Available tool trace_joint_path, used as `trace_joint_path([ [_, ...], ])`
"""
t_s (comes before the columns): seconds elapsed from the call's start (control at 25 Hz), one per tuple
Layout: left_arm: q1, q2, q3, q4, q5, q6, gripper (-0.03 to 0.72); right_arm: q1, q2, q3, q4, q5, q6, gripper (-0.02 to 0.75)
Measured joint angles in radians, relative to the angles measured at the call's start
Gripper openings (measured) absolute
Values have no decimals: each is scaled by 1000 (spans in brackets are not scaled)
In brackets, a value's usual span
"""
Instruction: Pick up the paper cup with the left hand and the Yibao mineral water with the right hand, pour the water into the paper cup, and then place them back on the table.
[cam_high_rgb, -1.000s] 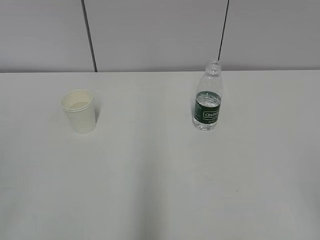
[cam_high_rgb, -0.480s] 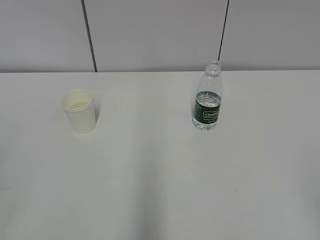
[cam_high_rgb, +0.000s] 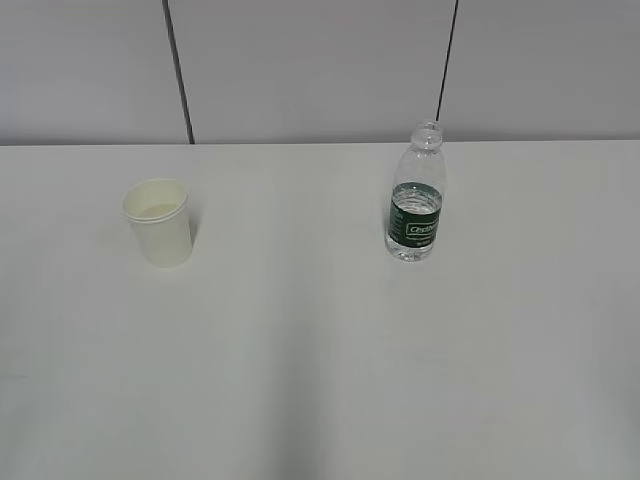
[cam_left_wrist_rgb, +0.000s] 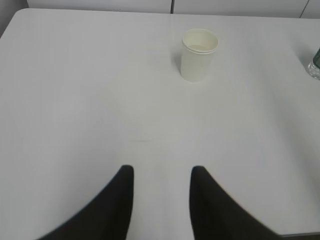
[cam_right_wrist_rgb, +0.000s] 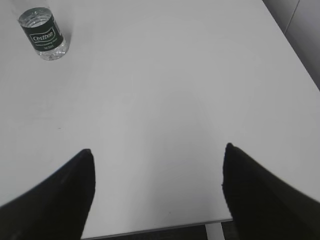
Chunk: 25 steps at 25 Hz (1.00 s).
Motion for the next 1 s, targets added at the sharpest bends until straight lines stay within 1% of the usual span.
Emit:
trace_joint_path([
  [1.0, 0, 0, 0, 0, 0, 0, 234, 0, 0, 0, 0, 0, 0, 586],
])
